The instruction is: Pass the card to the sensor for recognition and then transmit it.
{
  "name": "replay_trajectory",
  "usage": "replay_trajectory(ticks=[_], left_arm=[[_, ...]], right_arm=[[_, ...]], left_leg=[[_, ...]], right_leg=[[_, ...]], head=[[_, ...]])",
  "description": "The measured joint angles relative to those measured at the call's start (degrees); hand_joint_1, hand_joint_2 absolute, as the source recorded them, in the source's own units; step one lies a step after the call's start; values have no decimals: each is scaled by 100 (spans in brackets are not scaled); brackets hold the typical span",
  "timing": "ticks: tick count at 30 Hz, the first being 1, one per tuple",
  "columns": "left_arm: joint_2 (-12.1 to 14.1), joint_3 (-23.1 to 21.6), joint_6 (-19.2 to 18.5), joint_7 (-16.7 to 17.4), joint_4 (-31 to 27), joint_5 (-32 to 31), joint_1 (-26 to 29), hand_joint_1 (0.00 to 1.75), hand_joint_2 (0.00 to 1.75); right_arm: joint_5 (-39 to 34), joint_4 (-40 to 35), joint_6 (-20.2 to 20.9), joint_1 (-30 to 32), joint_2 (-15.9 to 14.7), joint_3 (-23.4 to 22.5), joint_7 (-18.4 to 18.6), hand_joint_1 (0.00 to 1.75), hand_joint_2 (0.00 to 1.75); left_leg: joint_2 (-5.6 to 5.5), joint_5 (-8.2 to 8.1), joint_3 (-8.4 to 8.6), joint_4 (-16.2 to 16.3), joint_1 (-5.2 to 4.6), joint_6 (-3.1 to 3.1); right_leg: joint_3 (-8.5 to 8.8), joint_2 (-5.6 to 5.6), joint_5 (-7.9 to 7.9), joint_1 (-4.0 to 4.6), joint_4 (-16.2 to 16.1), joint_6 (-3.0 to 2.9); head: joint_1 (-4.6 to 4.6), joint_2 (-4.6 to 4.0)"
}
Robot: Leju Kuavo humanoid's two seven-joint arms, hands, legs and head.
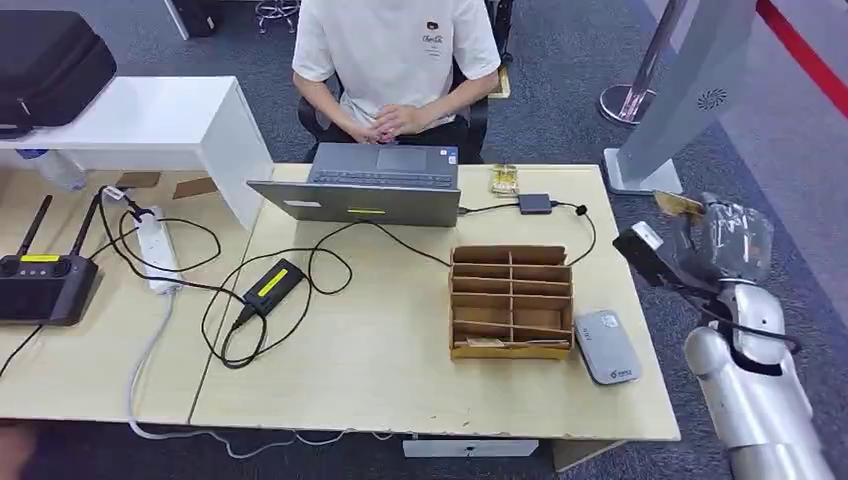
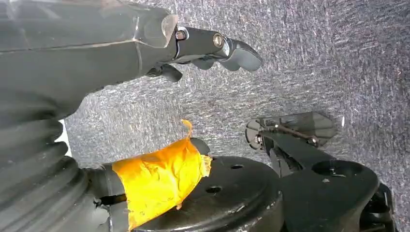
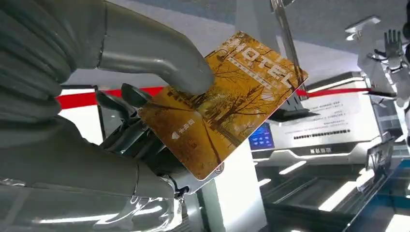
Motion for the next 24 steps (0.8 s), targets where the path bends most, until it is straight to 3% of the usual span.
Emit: replay_trajectory(ticks=[5,9,16,24], left_arm=[[35,-11,26,7,-4,-121,-64,0,175],[59,-13,68,48,-28,-350,-143,0,175],[81,-20,103,76,-98,-503,-178,0,175],[101,-24,109,98,-149,-606,-231,0,175]], right_arm=[[155,675,431,-1290,48,386,241,175,175],[450,1420,459,-2264,374,882,494,175,175],[614,2155,385,-2888,782,1346,624,175,175],[1532,2798,392,-3391,1515,2073,1128,175,175]], left_leg=[[20,6,-2,0,-1,1],[19,19,3,0,3,-3],[-3,23,-7,0,7,-9],[13,23,-2,-1,7,-9]], right_leg=[[-15,21,9,-1,5,-2],[-15,20,13,2,5,-6],[-15,1,13,6,6,-6],[-20,19,16,7,6,-11]], head=[[0,0],[0,0],[2,0],[0,0]])
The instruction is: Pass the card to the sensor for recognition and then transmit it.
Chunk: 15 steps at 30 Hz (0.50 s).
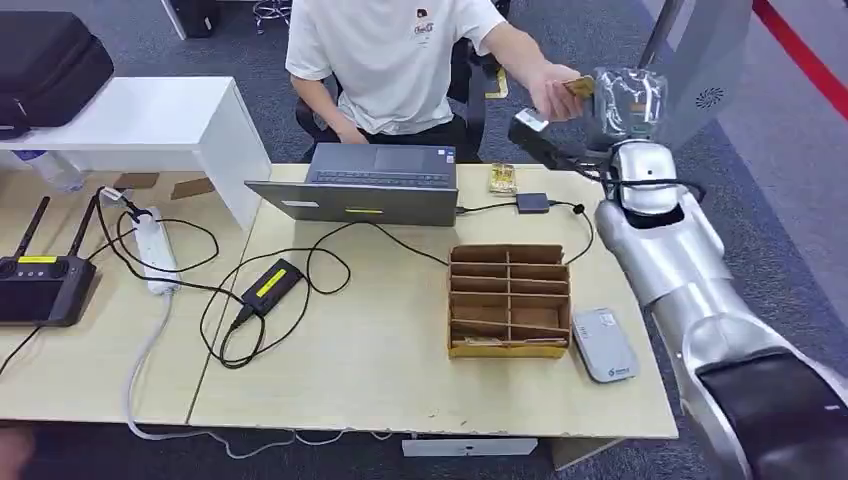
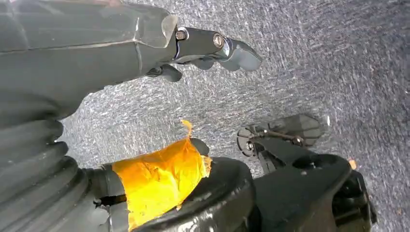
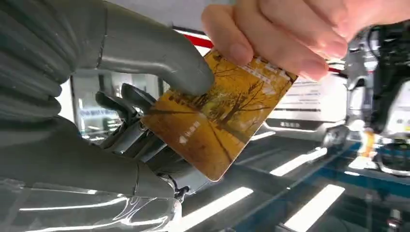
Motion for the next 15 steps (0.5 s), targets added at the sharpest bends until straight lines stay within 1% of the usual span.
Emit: replay_trajectory(ticks=[2,5,6,10,15], left_arm=[[0,0,0,0,-9,-28,-11,0,175],[0,0,-31,-2,-31,-4,-7,0,175],[0,0,-85,-9,-37,80,-6,0,175],[2,11,-293,-158,-57,265,3,0,175],[7,15,-302,-188,-57,286,21,0,175]], right_arm=[[2,87,0,-56,167,115,15,175,175],[-2,164,-2,-99,317,229,-5,175,175],[-11,183,-2,-107,354,260,-22,0,175],[-72,203,-13,-116,397,306,-107,0,175],[-105,203,-15,-116,402,339,-122,0,175]], left_leg=[[-8,1,-1,0,2,-2],[-19,4,-6,0,4,-5],[-20,4,-7,0,4,-5],[-20,2,-11,0,3,-4],[-15,1,-12,1,1,-3]], right_leg=[[0,-8,0,1,0,-1],[-1,-19,-1,3,1,-1],[-1,-20,-1,3,1,-1],[-1,-20,-1,2,-3,-1],[-1,-16,1,1,-5,1]], head=[[2,0],[0,0],[2,0],[2,0],[2,0]])
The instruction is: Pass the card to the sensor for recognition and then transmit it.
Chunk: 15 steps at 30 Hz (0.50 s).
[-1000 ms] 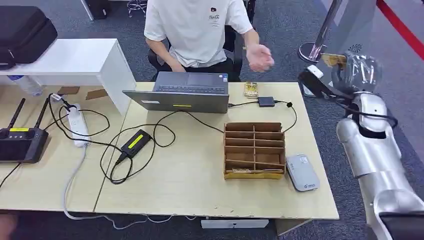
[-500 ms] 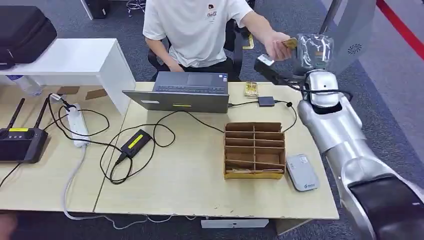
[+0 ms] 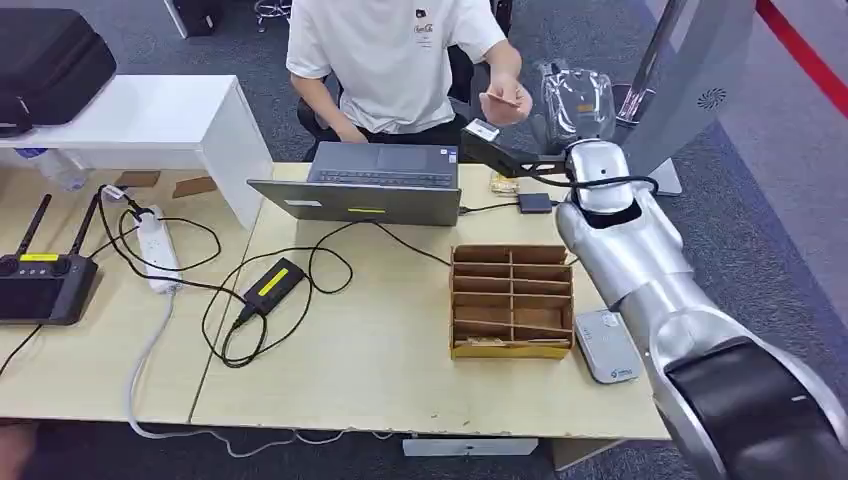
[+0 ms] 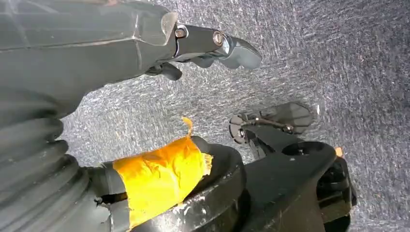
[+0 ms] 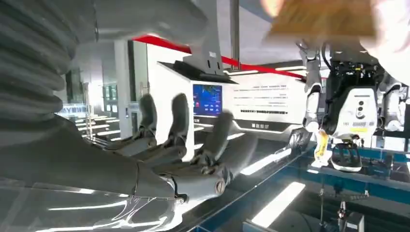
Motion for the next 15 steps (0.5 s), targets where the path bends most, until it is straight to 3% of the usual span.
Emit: replay_trajectory(ticks=[7,15], left_arm=[[0,20,48,-66,0,66,13,0,175],[-7,26,92,-31,0,124,38,0,175]], right_arm=[[-75,-11,-31,19,-9,28,-88,0,175],[-387,-404,-118,287,-221,26,-258,0,175]], left_leg=[[0,2,5,2,1,-2],[2,2,5,2,1,-2]], right_leg=[[0,0,4,1,0,2],[-1,6,4,1,0,2]], head=[[0,0],[0,0]])
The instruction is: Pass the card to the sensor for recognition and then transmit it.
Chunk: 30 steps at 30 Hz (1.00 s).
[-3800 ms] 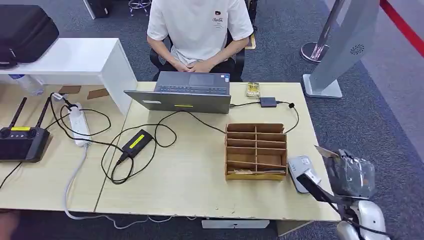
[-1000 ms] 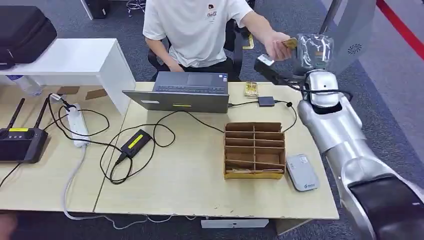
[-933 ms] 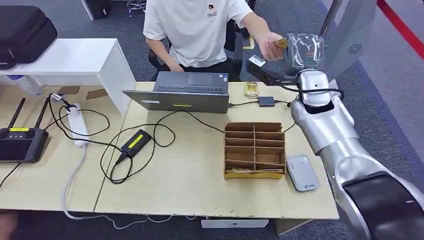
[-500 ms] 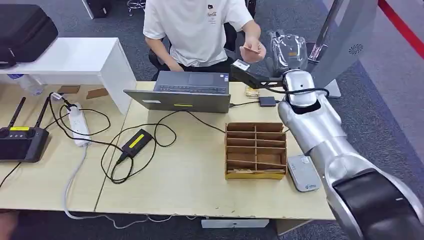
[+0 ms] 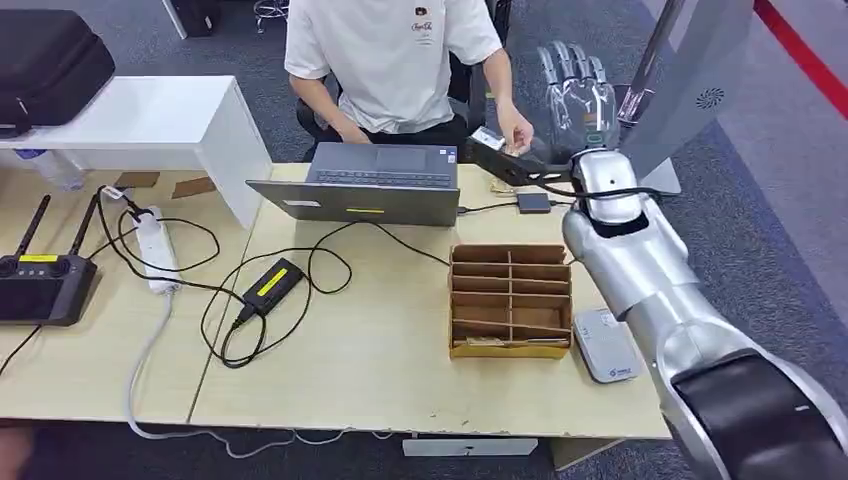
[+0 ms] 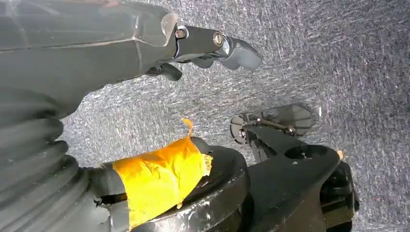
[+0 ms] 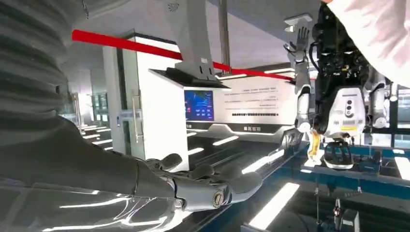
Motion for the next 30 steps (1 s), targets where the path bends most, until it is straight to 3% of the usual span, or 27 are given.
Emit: replay_trajectory(ticks=[4,8,10,16,23,30], left_arm=[[-9,48,-57,44,0,180,12,0,175],[-61,225,-109,168,4,472,81,0,175],[-77,271,-109,164,7,536,103,0,175],[-157,483,-109,149,83,582,150,0,175],[-241,734,-42,144,168,590,213,0,175],[-254,881,-13,122,203,590,260,0,175]], right_arm=[[-543,-447,-63,270,-221,-79,-300,0,175],[-1307,-1616,116,1039,-703,-297,-527,0,175],[-1279,-2126,81,1492,-923,-403,-527,0,175],[-724,-3820,-665,3257,-1434,-735,-466,0,175],[-413,-5304,-997,4992,-1567,-1053,-551,0,175],[-405,-5917,-1093,5905,-1622,-1277,-603,0,175]], left_leg=[[-5,0,0,1,0,1],[-20,-2,-3,1,0,3],[-20,-6,-5,1,-1,9],[-18,-23,-5,0,-1,21],[-16,-32,-5,-4,0,15],[-15,-33,-5,-4,-1,15]], right_leg=[[1,-8,0,0,-3,0],[7,-25,-2,0,-12,2],[7,-24,-2,0,-15,3],[8,-23,-12,0,-19,14],[7,-23,-26,1,-18,8],[8,-23,-27,0,-18,8]], head=[[0,0],[-2,0],[-2,0],[-2,0],[-2,0],[0,0]])
